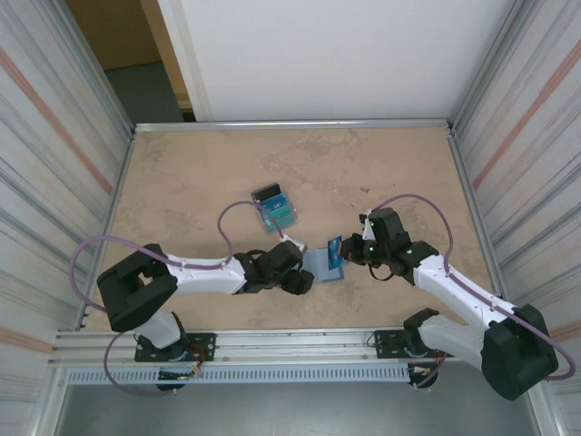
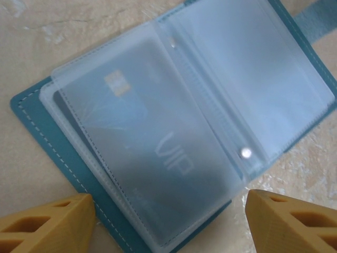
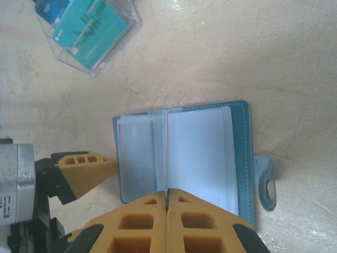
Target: Take the credit cards out of the card holder
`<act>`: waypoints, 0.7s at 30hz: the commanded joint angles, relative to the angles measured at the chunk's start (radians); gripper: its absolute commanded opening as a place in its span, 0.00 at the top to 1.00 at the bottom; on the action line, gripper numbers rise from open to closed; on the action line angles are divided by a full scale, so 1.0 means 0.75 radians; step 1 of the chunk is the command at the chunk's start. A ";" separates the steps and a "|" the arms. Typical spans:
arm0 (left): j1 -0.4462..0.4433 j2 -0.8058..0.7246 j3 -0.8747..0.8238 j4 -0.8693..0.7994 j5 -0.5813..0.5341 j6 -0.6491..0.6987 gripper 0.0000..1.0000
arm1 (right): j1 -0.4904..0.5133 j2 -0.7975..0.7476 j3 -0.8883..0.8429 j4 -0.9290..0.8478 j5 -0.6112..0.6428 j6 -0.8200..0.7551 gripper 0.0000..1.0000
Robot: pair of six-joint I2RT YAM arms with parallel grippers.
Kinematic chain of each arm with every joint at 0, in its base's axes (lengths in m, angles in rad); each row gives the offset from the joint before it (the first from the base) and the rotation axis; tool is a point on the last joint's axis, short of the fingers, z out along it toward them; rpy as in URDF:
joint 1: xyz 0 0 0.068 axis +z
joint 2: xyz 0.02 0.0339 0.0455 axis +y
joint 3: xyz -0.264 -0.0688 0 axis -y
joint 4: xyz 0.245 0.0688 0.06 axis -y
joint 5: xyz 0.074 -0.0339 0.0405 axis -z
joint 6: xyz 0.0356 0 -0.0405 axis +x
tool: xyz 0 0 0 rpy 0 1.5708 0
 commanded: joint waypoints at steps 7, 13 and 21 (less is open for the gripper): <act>-0.021 -0.082 0.044 -0.113 -0.107 0.006 0.19 | -0.014 -0.020 0.038 -0.025 -0.017 -0.064 1.00; 0.055 -0.276 0.089 -0.225 -0.165 0.239 0.16 | -0.014 -0.054 0.046 -0.004 -0.101 -0.190 1.00; 0.248 -0.497 0.128 -0.239 0.112 0.743 0.15 | 0.017 -0.114 0.129 0.001 -0.225 -0.413 1.00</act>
